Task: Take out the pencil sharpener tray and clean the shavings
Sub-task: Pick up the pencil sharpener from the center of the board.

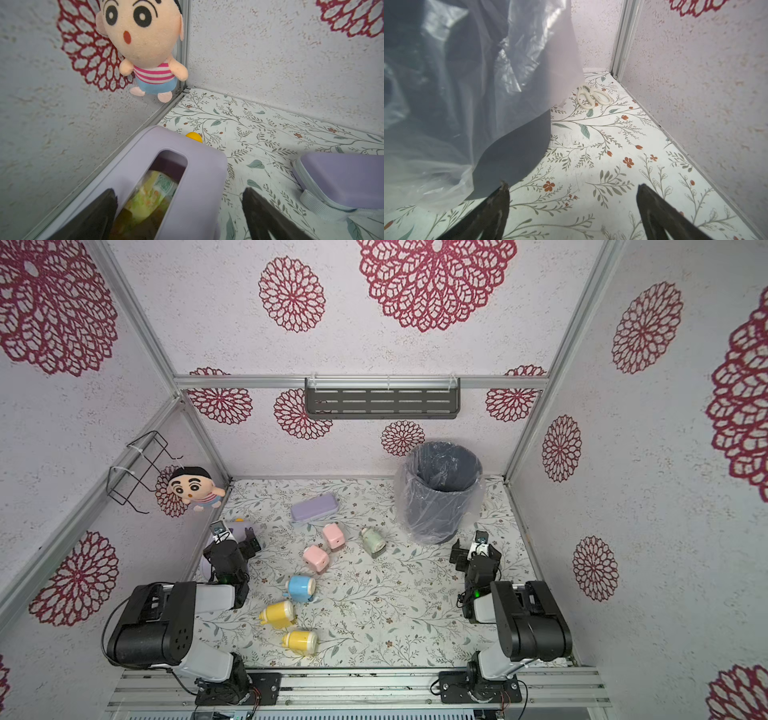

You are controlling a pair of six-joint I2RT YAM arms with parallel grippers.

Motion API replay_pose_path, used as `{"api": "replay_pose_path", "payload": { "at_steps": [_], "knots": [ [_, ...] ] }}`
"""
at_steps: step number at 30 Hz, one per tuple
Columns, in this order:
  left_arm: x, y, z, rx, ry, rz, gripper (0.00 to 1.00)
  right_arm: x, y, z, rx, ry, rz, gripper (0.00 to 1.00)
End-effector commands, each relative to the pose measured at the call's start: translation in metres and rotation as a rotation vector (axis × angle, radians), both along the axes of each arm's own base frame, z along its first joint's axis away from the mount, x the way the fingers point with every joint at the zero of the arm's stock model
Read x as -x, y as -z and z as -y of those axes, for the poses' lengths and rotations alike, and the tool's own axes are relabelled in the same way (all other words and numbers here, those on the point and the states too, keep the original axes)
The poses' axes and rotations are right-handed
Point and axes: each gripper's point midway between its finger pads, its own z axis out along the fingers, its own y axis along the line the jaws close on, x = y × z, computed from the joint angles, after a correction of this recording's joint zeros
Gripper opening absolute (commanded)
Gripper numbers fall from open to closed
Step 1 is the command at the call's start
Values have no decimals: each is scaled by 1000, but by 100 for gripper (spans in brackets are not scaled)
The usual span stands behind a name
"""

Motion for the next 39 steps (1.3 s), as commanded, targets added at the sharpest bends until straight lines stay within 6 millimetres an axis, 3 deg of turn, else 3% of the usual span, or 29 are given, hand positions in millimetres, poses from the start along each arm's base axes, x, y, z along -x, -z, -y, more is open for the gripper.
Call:
{"api": "replay_pose_path", "payload": {
  "at_steps": [1,30,33,39],
  "knots": [
    [0,-2,0,-9,2,11,97,-3,-10,2,11,5,35,99],
    [1,-2,-1,-9,1,13,97,-3,-10,2,11,5,35,99],
    [5,-17,3,-48,-35,30,97,-5,-15,-5,28,-27,31,99],
    [32,-62,4,-118,-164,33,97,4,-57,-4,22,4,43,99]
  ]
}}
